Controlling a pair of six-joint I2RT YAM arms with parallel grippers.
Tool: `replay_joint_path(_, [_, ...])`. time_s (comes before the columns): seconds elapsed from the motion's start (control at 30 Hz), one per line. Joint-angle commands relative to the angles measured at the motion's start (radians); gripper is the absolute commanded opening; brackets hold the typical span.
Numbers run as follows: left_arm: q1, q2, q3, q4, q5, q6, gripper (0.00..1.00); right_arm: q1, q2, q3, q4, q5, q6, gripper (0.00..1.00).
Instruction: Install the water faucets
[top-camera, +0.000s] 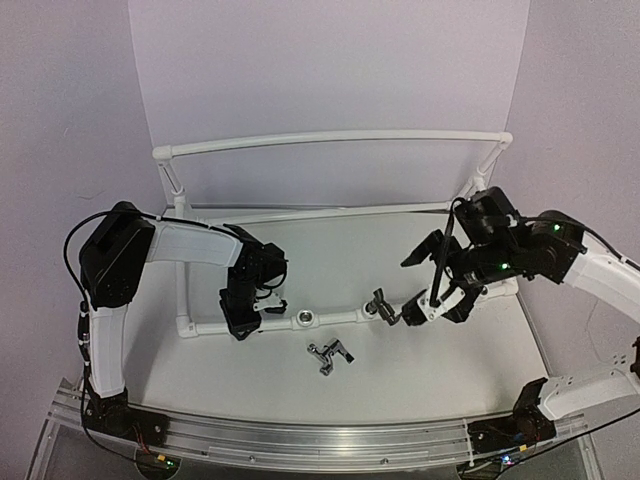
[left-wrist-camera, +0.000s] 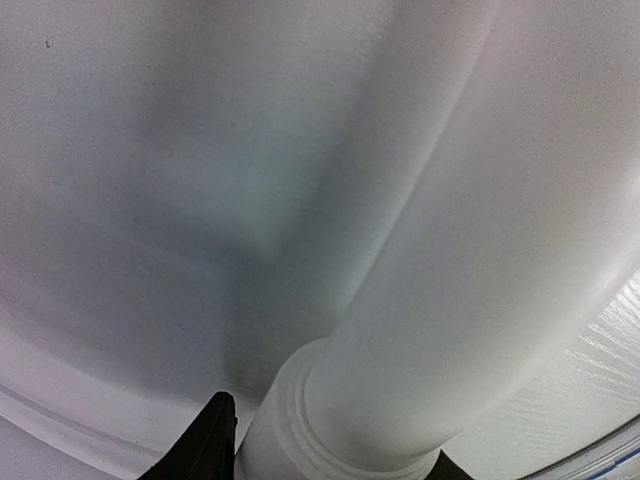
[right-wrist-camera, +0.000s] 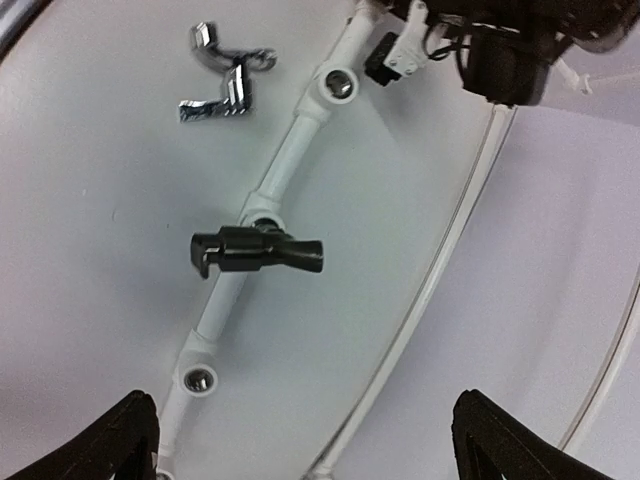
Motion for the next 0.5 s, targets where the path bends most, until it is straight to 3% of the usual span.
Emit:
replay_joint_path(0.0, [0.030,0.046,0.004,0.121,0.152,-0.217,0.17,-0.003,-0.011,-0.106,0.154,0.043,-0.517,0.98])
replay_joint_path(0.47, [0.030,0.038,-0.006,0.139,0.165,-0.216,0.16,-0.002,0.071,-0.273,0.409,0.033,-0.742,0.98])
